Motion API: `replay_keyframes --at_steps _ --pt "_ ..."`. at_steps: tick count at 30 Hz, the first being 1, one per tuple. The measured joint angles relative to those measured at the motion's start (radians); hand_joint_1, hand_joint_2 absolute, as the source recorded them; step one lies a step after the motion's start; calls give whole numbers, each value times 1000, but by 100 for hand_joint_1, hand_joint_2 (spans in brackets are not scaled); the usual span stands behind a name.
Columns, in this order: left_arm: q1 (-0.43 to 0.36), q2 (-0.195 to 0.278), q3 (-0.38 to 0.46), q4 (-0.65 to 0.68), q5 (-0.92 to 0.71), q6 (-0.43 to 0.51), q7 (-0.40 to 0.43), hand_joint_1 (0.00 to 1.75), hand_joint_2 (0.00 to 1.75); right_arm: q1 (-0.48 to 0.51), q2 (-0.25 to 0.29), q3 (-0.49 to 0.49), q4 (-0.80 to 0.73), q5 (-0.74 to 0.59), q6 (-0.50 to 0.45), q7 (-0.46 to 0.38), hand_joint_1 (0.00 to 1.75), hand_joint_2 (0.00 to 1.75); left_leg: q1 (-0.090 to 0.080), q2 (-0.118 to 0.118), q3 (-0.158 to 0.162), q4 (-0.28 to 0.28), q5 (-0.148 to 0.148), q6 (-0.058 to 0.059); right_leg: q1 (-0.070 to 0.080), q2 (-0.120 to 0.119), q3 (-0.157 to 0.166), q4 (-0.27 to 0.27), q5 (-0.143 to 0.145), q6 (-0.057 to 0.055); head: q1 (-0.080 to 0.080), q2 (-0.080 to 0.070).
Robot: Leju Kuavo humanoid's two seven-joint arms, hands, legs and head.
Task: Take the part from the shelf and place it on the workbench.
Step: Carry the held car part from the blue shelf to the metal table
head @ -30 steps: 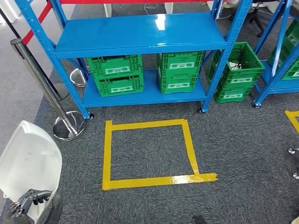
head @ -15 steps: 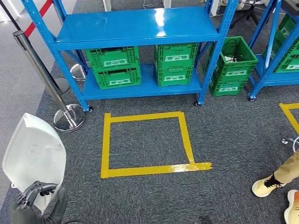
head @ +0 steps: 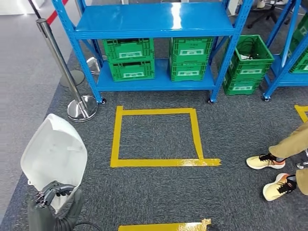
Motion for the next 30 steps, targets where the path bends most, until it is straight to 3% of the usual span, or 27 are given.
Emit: replay_keyframes --at_steps 2,3,5,7,8,9,10,11,13,15,17,19,21,23,24,25,26,28,30 --pt "-12 2 -17 10 -9 0 10 175 175 3 -3 -9 0 -1 0 4 0 175 2 -22 -12 6 15 -8 2 -27 0 -12 -11 -24 0 0" --pt "-17 3 -25 16 -11 0 16 175 175 4 -4 -13 0 -2 0 6 0 175 3 -20 -18 14 8 -12 2 -42 -5 -11 -5 -34 -2 0" --pt "-32 7 -42 30 -15 0 28 175 175 7 -8 -21 0 -4 0 8 0 175 7 15 -45 86 -60 -24 2 -77 -19 -10 9 -49 -9 0" --pt "-51 10 -61 48 -16 0 39 175 175 11 -12 -32 0 -5 1 8 0 175 14 53 -80 218 -145 -35 5 -109 -35 -9 20 -50 -15 0" --pt "-58 11 -70 57 -16 0 43 175 175 13 -14 -36 0 -6 1 8 0 175 18 60 -86 270 -164 -39 6 -125 -41 -8 23 -49 -15 0" --pt "-62 13 -77 65 -16 0 45 175 175 15 -15 -38 0 -6 1 8 0 175 21 63 -76 289 -163 -40 6 -139 -47 -6 26 -47 -15 0" --pt "-65 14 -83 72 -16 0 47 175 175 15 -17 -41 0 -6 1 8 0 175 23 66 -47 266 -148 -39 6 -153 -50 -5 29 -45 -15 0" --pt "-68 15 -87 76 -16 0 48 175 175 15 -18 -42 0 -6 1 8 0 175 23 73 0 207 -125 -35 7 -165 -51 -5 30 -43 -15 0" --pt "-75 17 -95 82 -17 0 48 175 175 13 -18 -46 0 -6 1 7 0 175 15 110 94 64 -103 -18 8 -185 -50 -6 33 -37 -15 0" --pt "-81 18 -102 85 -17 0 48 175 175 12 -18 -50 0 -6 1 7 0 175 2 135 126 0 -107 -2 8 -204 -47 -8 39 -25 -14 0" --pt "-82 19 -105 87 -17 0 48 175 175 8 -19 -53 -1 -6 1 7 0 175 -2 123 121 -13 -99 10 8 -217 -41 -13 43 -11 -15 0" --pt "-85 20 -107 90 -16 0 48 175 175 4 -20 -55 -1 -6 1 6 0 175 3 107 121 -31 -86 23 6 -179 -56 10 21 -3 -13 0" --pt "-94 20 -113 95 -16 0 53 175 175 4 -21 -58 -1 -8 1 5 0 175 5 90 116 -40 -77 31 5 -118 -115 124 -38 0 -8 0" --pt "-105 22 -124 106 -15 0 63 175 175 9 -22 -62 -1 -11 1 4 0 175 2 67 109 -38 -74 35 7 -97 -188 264 -83 2 -6 0" --pt "-111 23 -129 113 -15 0 69 175 175 13 -22 -64 -1 -12 1 3 0 175 1 54 108 -36 -73 35 7 -95 -205 291 -77 2 -6 0" --pt "-117 24 -135 120 -15 0 75 175 175 15 -23 -66 -1 -14 1 1 0 175 0 40 107 -33 -72 35 8 -93 -203 274 -51 2 -6 0" --pt "-125 25 -142 127 -14 0 81 175 175 17 -23 -68 -1 -15 1 -1 0 175 0 26 107 -29 -73 34 8 -88 -182 220 -9 1 -6 0" --pt "-145 26 -155 141 -13 0 91 175 175 16 -25 -75 -1 -18 1 -4 0 175 -1 1 99 -13 -76 30 4 -46 -125 82 56 -4 -6 0" --pt "-166 28 -171 155 -12 0 100 175 175 15 -26 -83 -1 -19 1 -3 0 175 0 -21 82 2 -75 19 2 -9 -98 19 66 -11 -7 0"
